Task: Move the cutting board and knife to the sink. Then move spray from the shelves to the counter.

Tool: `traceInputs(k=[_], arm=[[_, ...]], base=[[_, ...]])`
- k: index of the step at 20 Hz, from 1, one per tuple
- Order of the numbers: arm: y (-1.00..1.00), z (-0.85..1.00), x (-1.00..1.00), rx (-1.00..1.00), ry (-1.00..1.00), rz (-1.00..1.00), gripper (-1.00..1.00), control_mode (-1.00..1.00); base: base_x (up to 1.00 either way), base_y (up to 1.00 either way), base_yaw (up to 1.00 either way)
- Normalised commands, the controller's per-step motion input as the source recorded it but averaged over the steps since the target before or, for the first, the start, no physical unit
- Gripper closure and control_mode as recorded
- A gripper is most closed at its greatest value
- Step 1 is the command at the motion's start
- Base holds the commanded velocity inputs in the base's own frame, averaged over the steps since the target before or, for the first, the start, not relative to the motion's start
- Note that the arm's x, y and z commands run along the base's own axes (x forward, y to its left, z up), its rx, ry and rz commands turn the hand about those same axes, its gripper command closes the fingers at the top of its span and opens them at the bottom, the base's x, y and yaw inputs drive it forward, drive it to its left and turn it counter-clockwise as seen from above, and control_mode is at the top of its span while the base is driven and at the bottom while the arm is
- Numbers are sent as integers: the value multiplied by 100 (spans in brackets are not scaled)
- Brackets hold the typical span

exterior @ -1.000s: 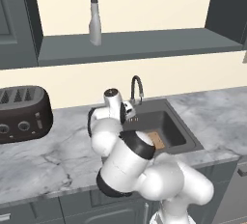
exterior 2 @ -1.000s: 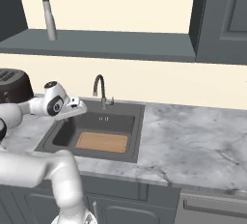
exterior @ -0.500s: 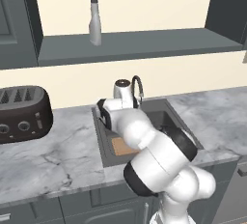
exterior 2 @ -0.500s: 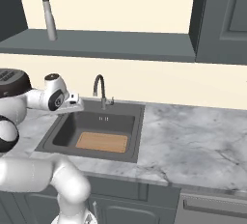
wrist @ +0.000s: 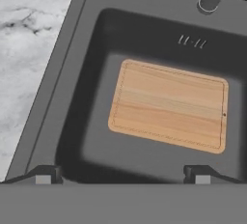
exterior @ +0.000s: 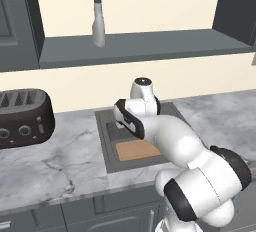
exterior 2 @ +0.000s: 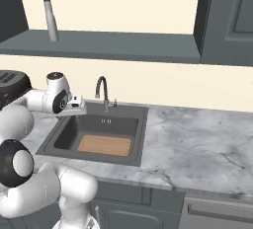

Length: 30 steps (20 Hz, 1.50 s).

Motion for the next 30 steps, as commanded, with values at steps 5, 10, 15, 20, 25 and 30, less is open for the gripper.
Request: traceInputs(k=[5,10,15,20,25,30], arm=[[-28,25,-55,4,-7,0,-100,-100],[-15,21,-35,0,-1,0,-100,-100],[-7,23,-28,0,-1,0,-100,-100],[0,5,-3,0,-1,1,-100,-100],[0,0,0,0,0,0,-100,-100],[0,0,0,0,0,0,-100,100]], base=[[0,0,0],[0,0,0],[0,0,0],[0,0,0],[0,0,0],[-1,0,0]])
